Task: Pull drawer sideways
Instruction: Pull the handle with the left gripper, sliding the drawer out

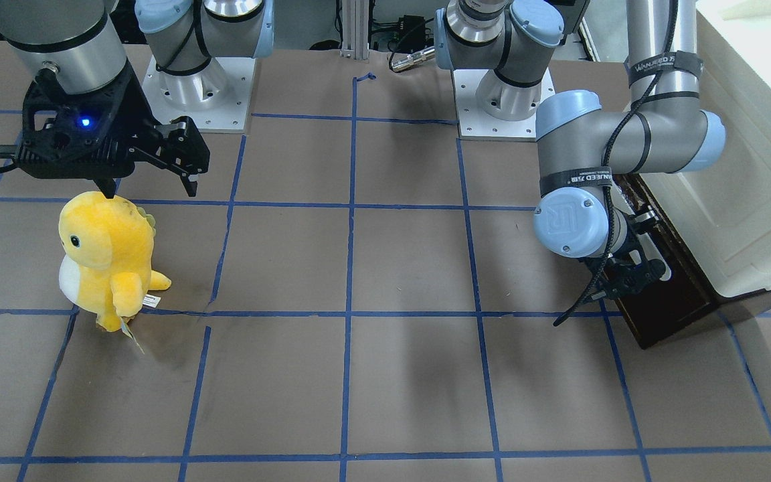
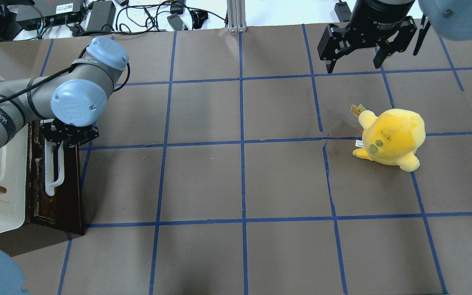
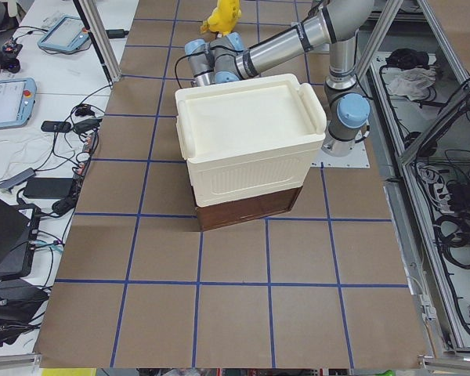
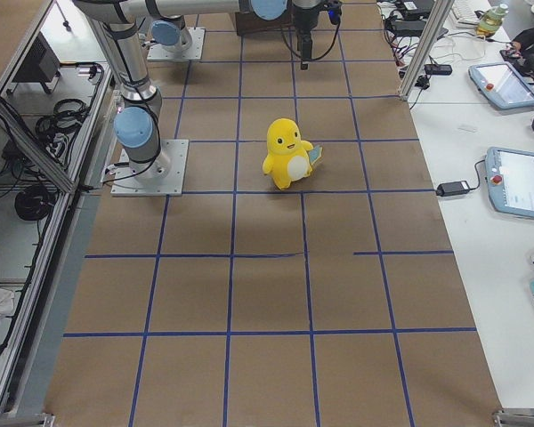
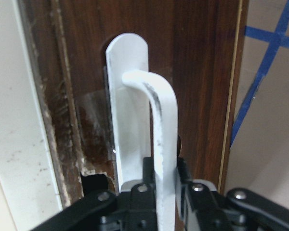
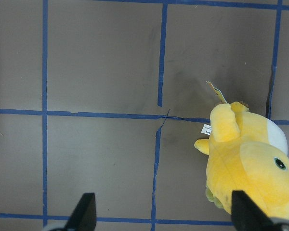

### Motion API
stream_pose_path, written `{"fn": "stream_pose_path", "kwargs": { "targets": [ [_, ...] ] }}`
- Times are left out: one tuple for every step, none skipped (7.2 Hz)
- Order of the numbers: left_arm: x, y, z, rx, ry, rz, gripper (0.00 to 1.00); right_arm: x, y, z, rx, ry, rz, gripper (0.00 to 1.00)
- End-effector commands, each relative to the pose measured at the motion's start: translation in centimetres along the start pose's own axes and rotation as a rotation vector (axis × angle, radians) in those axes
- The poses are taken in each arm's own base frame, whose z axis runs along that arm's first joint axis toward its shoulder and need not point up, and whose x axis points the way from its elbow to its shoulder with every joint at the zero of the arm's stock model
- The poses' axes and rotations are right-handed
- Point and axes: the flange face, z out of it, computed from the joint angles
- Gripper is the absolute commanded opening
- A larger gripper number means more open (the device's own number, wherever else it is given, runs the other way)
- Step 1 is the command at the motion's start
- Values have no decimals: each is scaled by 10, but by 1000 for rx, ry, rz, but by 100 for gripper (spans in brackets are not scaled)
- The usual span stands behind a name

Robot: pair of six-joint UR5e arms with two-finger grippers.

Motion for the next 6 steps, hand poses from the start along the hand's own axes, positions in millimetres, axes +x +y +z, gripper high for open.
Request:
{"fn": "stream_pose_path", "kwargs": {
  "targets": [
    [5,0,-11,4,-8,-10,0,0,0,0,0,1,0,100],
    [6,0,-12,2,-9,-15,0,0,0,0,0,-1,0,100],
    [7,0,-12,2,-9,-19,0,0,0,0,0,-1,0,100],
    [8,0,-12,0,-10,-34,0,0,0,0,0,-1,0,100],
    [13,1,-15,6,-12,-28,0,0,0,0,0,-1,0,100],
    [15,2,-14,-4,-18,-27,0,0,0,0,0,-1,0,100]
  ]
}}
